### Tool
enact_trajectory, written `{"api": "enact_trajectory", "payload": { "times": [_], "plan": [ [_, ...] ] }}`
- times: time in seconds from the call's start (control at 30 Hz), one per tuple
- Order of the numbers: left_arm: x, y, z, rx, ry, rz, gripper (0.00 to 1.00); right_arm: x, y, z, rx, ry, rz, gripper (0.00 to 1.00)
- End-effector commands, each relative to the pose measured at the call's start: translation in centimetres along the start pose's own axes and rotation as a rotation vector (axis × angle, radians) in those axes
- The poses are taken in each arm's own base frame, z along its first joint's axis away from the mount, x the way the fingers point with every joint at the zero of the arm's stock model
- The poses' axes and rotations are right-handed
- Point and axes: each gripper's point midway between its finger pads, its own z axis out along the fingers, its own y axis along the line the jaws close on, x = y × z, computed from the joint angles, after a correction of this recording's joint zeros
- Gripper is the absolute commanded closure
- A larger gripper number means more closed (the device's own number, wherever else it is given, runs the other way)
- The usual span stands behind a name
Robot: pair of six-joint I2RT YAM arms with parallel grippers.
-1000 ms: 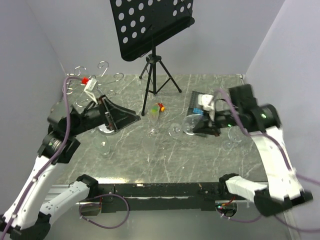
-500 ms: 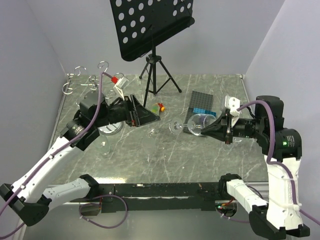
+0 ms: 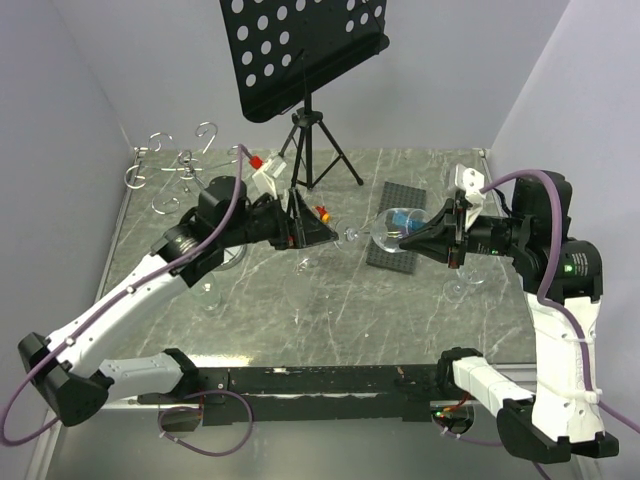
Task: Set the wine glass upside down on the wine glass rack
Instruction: Turn the wine glass upside down at the wine rack.
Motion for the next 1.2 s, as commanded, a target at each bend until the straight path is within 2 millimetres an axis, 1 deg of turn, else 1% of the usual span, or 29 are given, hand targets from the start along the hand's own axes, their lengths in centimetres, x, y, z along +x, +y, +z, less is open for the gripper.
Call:
{"api": "enact_trajectory", "payload": {
  "times": [0.0, 0.13, 0.23, 0.5, 0.7, 0.83, 0.9, 0.97, 1.07, 1.1, 1.13, 1.17],
  "plan": [
    [-0.4, -0.5, 0.7, 0.001, 0.003, 0.005, 0.14, -3.7, 1.3, -0.7, -0.03, -0.097, -0.142, 1.0],
    [0.2, -0.3, 1.6, 0.011, 0.035, -0.005, 0.22, -4.0, 1.6, -0.8, -0.038, -0.105, -0.149, 1.0],
    [0.3, 0.0, 2.1, 0.013, 0.045, -0.008, 0.28, -4.1, 1.9, -0.8, -0.041, -0.108, -0.155, 1.0],
    [0.6, 0.1, 2.9, 0.036, 0.07, -0.011, 0.39, -4.2, 2.5, -0.9, -0.065, -0.122, -0.154, 1.0],
    [0.5, -0.6, 3.1, 0.073, 0.072, -0.016, 0.47, -4.2, 2.8, -0.9, -0.078, -0.129, -0.153, 1.0],
    [0.4, -0.7, 3.3, 0.081, 0.073, -0.017, 0.5, -4.3, 3.0, -1.0, -0.083, -0.133, -0.154, 1.0],
    [0.5, -0.9, 3.4, 0.093, 0.077, -0.022, 0.54, -4.3, 3.1, -1.0, -0.086, -0.134, -0.153, 1.0],
    [0.6, -0.9, 3.5, 0.1, 0.086, -0.027, 0.59, -4.3, 3.1, -1.0, -0.088, -0.136, -0.156, 1.0],
    [0.7, -0.9, 3.6, 0.106, 0.093, -0.03, 0.7, -4.3, 3.2, -1.0, -0.09, -0.137, -0.155, 1.0],
    [0.8, -0.9, 3.6, 0.104, 0.095, -0.031, 0.76, -4.3, 3.2, -1.0, -0.091, -0.137, -0.156, 1.0],
    [0.8, -0.9, 3.6, 0.104, 0.095, -0.031, 0.84, -4.2, 3.2, -1.0, -0.092, -0.138, -0.156, 1.0],
    [0.7, -0.9, 3.5, 0.102, 0.092, -0.03, 0.95, -4.2, 3.2, -1.0, -0.091, -0.137, -0.154, 1.0]
  ]
}}
